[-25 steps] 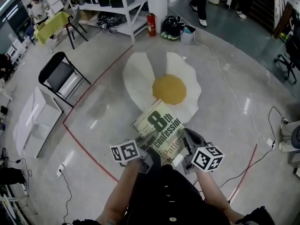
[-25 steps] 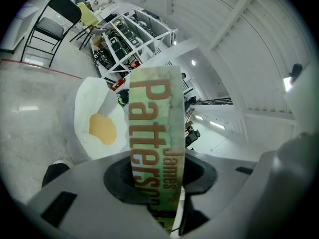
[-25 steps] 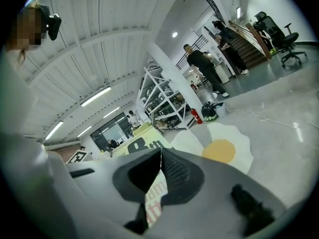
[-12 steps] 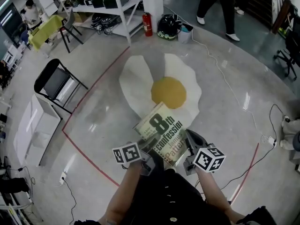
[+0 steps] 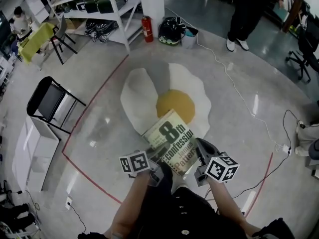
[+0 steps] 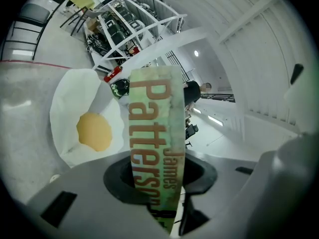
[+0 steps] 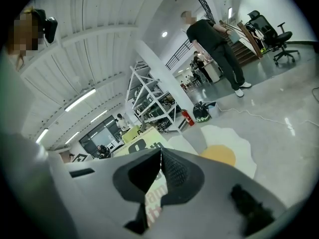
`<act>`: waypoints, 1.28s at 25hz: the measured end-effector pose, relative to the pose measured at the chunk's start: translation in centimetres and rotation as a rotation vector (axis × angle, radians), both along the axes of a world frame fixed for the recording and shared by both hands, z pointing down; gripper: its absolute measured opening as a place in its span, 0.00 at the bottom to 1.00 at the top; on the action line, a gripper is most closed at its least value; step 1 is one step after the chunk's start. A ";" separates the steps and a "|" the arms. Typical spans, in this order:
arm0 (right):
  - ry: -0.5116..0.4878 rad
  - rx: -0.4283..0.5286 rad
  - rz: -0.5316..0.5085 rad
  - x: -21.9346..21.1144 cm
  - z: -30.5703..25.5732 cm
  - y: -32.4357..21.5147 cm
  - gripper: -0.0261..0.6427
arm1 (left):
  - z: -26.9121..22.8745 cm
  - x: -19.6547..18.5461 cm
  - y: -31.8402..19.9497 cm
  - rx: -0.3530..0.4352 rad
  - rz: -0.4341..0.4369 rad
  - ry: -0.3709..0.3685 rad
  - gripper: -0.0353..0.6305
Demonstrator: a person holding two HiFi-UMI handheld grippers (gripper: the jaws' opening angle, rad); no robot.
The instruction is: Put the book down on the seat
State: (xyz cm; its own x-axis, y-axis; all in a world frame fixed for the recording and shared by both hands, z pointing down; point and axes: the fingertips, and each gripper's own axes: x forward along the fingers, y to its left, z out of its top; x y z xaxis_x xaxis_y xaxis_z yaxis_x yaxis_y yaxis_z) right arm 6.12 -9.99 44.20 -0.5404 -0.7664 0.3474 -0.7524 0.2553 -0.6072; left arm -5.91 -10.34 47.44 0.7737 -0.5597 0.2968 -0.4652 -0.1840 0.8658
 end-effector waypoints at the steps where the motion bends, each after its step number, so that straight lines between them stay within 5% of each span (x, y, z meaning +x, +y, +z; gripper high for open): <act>1: -0.001 -0.005 0.006 -0.2 0.0 -0.8 0.06 | 0.0 -0.2 -0.9 -0.001 0.011 0.001 0.29; 13: 0.005 -0.038 0.041 -2.1 1.2 -8.7 0.06 | 2.5 -2.4 -11.3 -0.034 0.144 -0.007 0.29; 19: -0.028 -0.067 0.060 0.1 3.5 -15.7 0.06 | 5.4 0.4 -18.2 -0.079 0.202 -0.008 0.29; 32: -0.053 -0.143 0.012 2.1 12.7 -20.3 0.06 | 15.5 3.3 -22.5 -0.204 0.249 -0.001 0.29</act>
State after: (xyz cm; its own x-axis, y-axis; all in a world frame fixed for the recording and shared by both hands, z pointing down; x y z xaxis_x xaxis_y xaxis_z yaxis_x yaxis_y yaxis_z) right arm 8.22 -30.31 56.89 -0.5520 -0.7177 0.4244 -0.7208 0.1549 -0.6756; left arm -2.58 -32.88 62.91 0.8792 -0.2823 0.3839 -0.4283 -0.1151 0.8963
